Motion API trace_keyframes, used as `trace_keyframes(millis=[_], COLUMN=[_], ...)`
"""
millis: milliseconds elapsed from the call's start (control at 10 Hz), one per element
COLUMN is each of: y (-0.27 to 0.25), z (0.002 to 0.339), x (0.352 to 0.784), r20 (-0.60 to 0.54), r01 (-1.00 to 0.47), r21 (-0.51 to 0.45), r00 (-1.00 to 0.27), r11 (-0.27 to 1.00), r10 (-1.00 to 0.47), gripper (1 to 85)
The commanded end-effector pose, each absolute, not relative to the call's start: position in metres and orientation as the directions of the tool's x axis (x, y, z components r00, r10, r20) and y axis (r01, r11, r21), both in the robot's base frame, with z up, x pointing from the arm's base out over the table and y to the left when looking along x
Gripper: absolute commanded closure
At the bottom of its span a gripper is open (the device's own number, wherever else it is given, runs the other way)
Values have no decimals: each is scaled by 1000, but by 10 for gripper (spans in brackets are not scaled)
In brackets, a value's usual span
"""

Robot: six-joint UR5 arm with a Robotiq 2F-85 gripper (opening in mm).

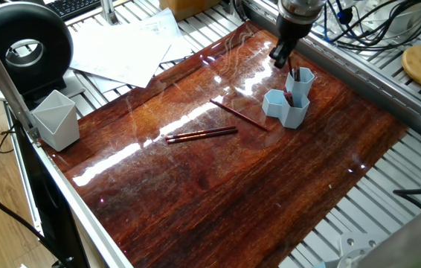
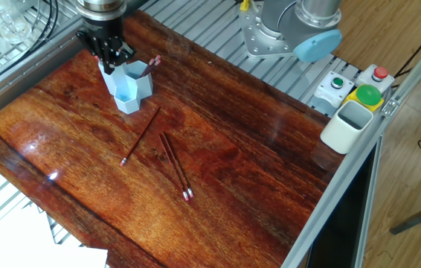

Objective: Put the pen into the pen holder

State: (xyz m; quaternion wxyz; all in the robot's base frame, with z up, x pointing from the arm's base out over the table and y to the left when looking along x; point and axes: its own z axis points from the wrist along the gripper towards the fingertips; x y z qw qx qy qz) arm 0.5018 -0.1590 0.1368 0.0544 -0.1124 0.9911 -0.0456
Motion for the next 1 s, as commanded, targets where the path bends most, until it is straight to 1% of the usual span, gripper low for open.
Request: trace_keyframes(millis=[0,200,500,800,900], y=[-167,-177,-179,-200,-200], z=[138,138,138,143,143], x=[491,478,476,473,468], r20=[-51,11,24,68,90], r01=[-212,-245,-268,-330,-335], r21=[-119,-145,-150,-222,-216], r00=[-974,-969,-963,-944,-942], r11=[970,959,952,917,917], r10=[-220,-246,-267,-323,-323], gripper=[847,847,847,847,847])
